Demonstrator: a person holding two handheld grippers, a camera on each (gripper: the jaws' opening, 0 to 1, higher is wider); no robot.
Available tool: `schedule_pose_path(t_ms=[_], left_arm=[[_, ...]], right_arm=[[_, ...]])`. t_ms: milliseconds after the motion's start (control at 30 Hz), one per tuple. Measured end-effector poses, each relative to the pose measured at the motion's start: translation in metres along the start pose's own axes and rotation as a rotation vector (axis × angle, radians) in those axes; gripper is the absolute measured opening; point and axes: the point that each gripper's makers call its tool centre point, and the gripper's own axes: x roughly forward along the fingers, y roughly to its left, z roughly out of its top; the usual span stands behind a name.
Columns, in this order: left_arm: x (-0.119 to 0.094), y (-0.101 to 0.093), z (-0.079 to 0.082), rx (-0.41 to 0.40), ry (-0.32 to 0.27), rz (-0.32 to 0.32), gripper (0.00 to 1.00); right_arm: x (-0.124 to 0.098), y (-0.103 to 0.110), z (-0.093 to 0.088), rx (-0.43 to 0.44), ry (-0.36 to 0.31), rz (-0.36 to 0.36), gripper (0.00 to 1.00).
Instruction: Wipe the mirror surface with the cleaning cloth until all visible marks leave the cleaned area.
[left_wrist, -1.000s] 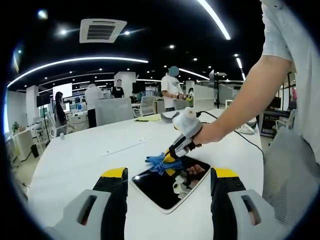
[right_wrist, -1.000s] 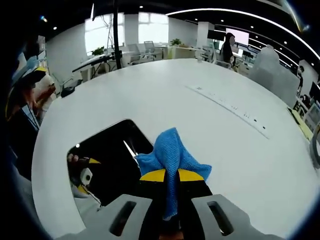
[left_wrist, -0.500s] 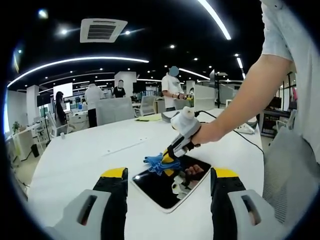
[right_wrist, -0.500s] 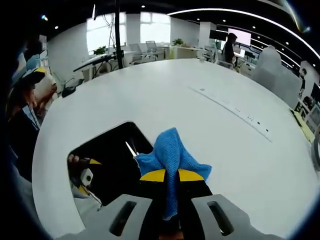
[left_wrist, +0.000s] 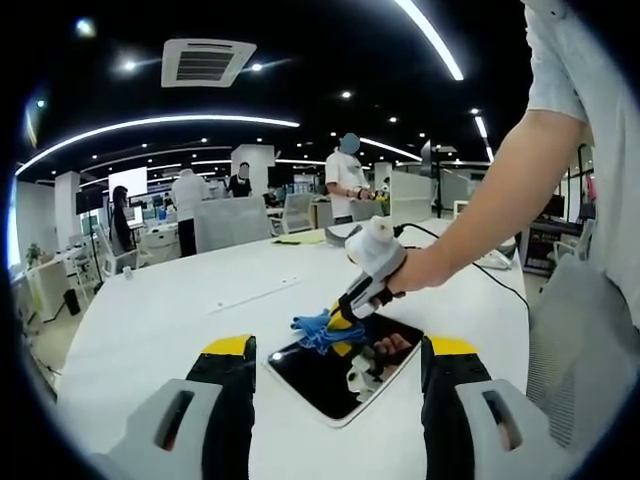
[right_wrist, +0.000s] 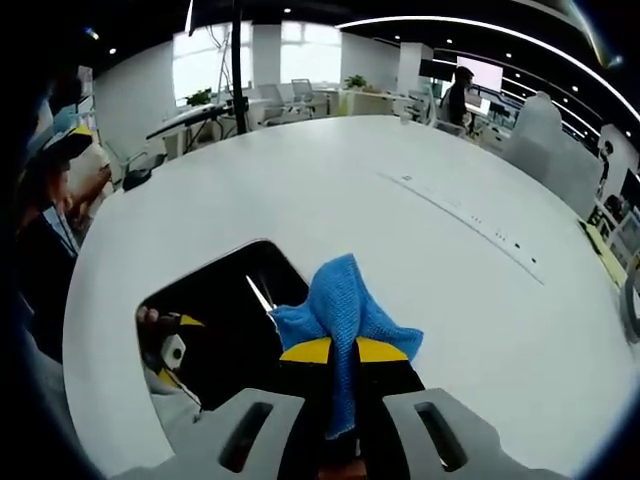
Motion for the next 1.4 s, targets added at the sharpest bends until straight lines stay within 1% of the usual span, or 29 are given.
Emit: schedule_pose_path(t_ms=[733,1400], left_arm=[[-0.001,0.000,0.006,-0.001,-0.016,0.010,0.67],[-0.001,-0.005,0.008,0.003,-0.021,0.003,0.67]], right_arm=[[-0.007,0.012,-0.007,0.003,0.000,-0.001,0.02],[-0.021,0.034,-0.019,0.012,-0.006,-0.004,0.02]])
